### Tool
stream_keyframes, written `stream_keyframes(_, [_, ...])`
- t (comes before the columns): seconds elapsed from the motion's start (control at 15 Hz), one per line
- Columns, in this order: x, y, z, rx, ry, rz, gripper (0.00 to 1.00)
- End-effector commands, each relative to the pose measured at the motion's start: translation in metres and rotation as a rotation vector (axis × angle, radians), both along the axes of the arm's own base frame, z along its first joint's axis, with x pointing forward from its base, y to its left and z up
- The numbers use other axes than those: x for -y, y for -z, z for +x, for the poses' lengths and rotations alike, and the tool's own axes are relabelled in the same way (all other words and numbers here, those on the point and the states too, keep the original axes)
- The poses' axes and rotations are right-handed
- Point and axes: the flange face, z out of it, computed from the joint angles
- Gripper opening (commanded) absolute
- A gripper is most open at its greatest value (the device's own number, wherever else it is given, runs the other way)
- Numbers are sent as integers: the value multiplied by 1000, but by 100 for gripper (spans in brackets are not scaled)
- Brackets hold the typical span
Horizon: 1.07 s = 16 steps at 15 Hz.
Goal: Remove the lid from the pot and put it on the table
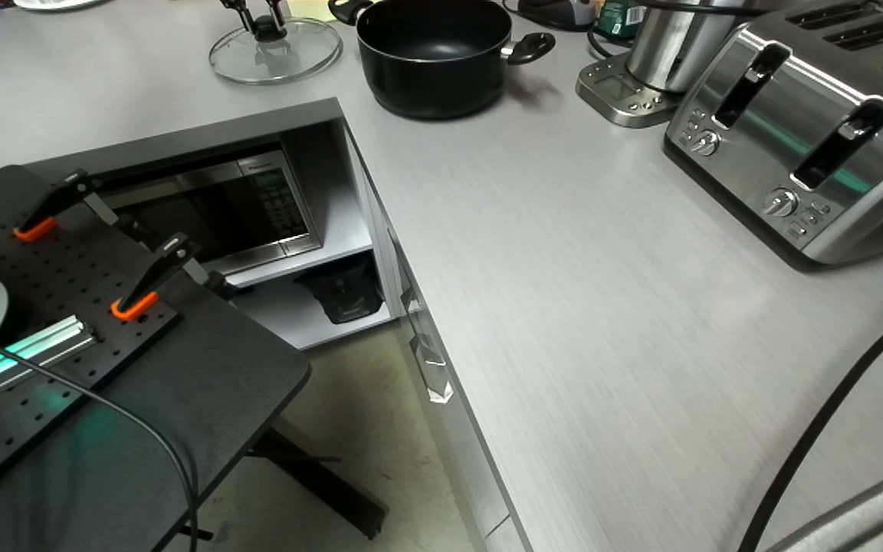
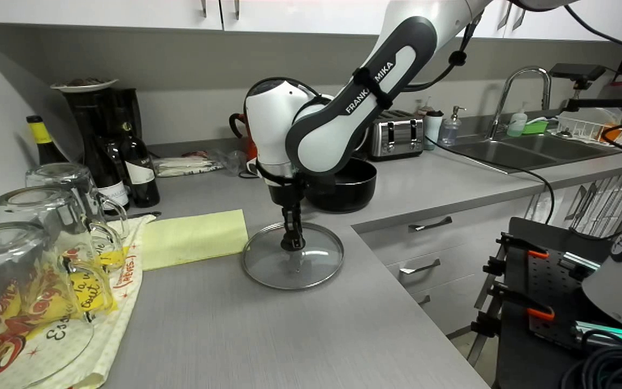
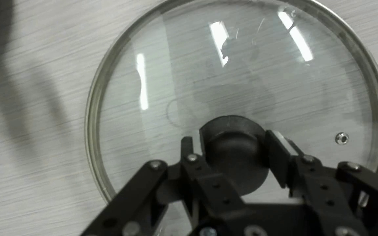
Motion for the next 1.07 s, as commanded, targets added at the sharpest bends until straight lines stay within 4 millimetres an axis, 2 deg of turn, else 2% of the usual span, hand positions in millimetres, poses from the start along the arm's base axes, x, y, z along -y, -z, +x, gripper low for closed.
stream_keyframes(0.0, [2,-1,6,1,-39,24,24])
stream_keyframes(0.2, [4,-1,6,-3,-49,24,25])
stream_keyframes(0.27, [4,-1,5,-3,-52,24,44])
stream_keyframes(0.33, [4,-2,5,1,-55,24,74])
stream_keyframes(0.47, [4,-3,5,4,-58,26,80])
stream_keyframes(0.67, [3,-5,4,21,-61,33,100])
stream_keyframes(1.0, [-2,-19,-2,64,-88,64,100])
